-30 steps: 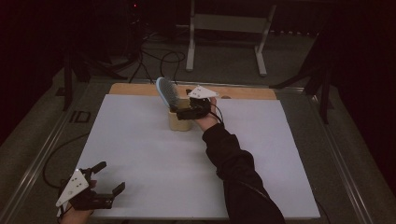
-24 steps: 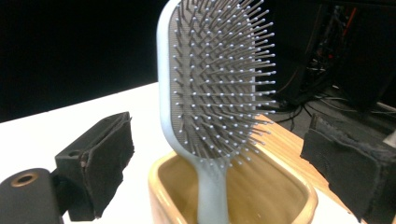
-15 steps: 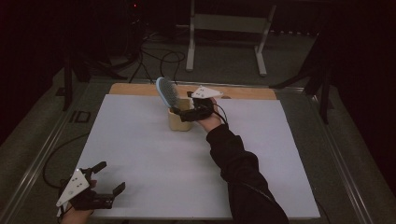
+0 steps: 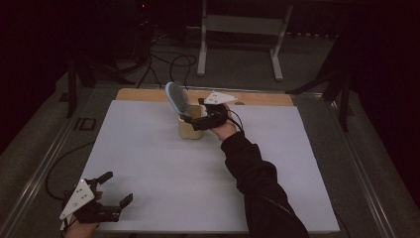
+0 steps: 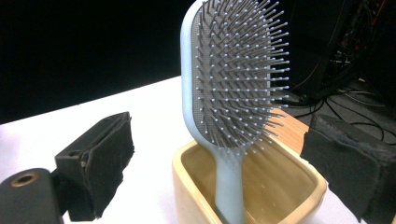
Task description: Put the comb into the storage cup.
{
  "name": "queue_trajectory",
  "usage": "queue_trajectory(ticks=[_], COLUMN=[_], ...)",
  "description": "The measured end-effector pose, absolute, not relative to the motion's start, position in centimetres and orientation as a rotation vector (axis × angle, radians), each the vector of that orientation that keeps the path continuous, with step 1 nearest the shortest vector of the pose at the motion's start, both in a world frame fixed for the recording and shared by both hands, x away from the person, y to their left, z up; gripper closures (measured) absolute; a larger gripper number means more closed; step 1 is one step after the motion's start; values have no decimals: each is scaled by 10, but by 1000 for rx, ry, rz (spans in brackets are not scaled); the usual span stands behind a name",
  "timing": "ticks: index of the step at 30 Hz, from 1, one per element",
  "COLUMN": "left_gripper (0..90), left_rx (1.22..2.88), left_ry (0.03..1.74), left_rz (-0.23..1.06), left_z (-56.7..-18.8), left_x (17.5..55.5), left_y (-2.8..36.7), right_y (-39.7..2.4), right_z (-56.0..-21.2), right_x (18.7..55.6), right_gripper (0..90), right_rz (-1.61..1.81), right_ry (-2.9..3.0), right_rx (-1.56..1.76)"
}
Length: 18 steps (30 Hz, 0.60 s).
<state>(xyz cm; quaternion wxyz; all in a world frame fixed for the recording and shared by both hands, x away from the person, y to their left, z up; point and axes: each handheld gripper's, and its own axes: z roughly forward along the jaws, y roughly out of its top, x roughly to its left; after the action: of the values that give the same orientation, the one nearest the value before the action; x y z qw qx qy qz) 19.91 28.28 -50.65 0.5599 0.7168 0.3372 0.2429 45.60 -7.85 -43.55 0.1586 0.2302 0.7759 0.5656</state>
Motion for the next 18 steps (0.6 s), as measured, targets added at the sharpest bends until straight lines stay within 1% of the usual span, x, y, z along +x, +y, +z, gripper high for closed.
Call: queue_trajectory(ticks=[12, 18], left_gripper=[0, 0], left_rx=[1692, 1689], left_ry=[797, 798], left_rz=[570, 569], left_z=[-507, -507], left_x=[200, 200], left_y=[283, 282], right_y=[-85, -96], right_z=[-433, -428], right_x=[448, 439], right_gripper=[83, 83], right_rz=[1615, 1595], right_ry=[2243, 2238], right_rx=[639, 647])
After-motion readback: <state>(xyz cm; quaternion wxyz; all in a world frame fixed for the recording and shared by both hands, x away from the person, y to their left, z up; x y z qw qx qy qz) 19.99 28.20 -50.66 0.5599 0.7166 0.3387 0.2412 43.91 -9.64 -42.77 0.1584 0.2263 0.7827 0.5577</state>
